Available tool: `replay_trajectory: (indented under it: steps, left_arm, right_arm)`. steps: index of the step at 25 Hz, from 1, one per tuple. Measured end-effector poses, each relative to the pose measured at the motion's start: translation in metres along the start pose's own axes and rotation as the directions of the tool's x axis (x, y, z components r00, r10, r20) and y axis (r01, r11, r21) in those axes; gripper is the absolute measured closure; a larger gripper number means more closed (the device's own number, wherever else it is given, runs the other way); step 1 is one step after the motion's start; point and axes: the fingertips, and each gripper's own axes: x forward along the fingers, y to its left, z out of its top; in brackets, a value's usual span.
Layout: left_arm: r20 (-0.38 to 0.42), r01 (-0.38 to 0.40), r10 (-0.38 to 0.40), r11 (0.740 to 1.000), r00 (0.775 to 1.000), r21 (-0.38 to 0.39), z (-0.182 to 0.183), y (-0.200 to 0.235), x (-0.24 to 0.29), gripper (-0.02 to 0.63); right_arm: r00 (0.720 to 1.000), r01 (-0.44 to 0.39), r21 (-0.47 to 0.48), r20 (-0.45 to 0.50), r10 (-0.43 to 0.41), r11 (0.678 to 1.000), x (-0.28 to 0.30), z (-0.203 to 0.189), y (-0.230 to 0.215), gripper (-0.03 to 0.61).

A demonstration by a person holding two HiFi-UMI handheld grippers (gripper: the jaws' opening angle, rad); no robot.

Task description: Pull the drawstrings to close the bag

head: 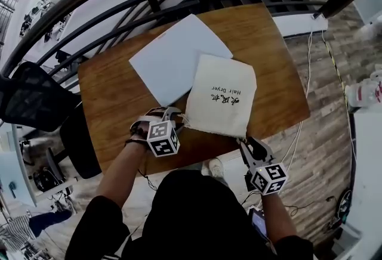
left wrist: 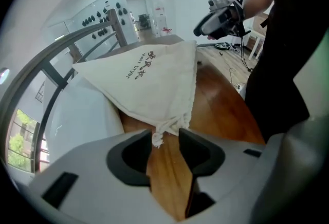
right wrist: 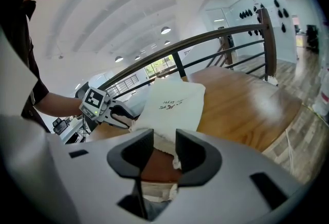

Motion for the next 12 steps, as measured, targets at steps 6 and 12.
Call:
replay_trajectory:
  steps: [6, 12]
  left_arm:
    - [-0.095, 0.066, -0.074, 0.995, 0.993, -0.077, 0.001, -0.004, 0.012, 0.439]
    - [-0.102, 0.127, -0.140, 0.985, 0.985, -0.120, 0.001, -0.015, 0.019, 0.451]
  right_arm:
    - [1.000, -0.008, 0.008, 0.004, 0.008, 1.000, 0.008, 0.002, 0.006, 0.451]
    - [1.000, -0.007, 0.014, 0.011, 0.007, 1.000, 0.007, 0.003, 0.010, 0.453]
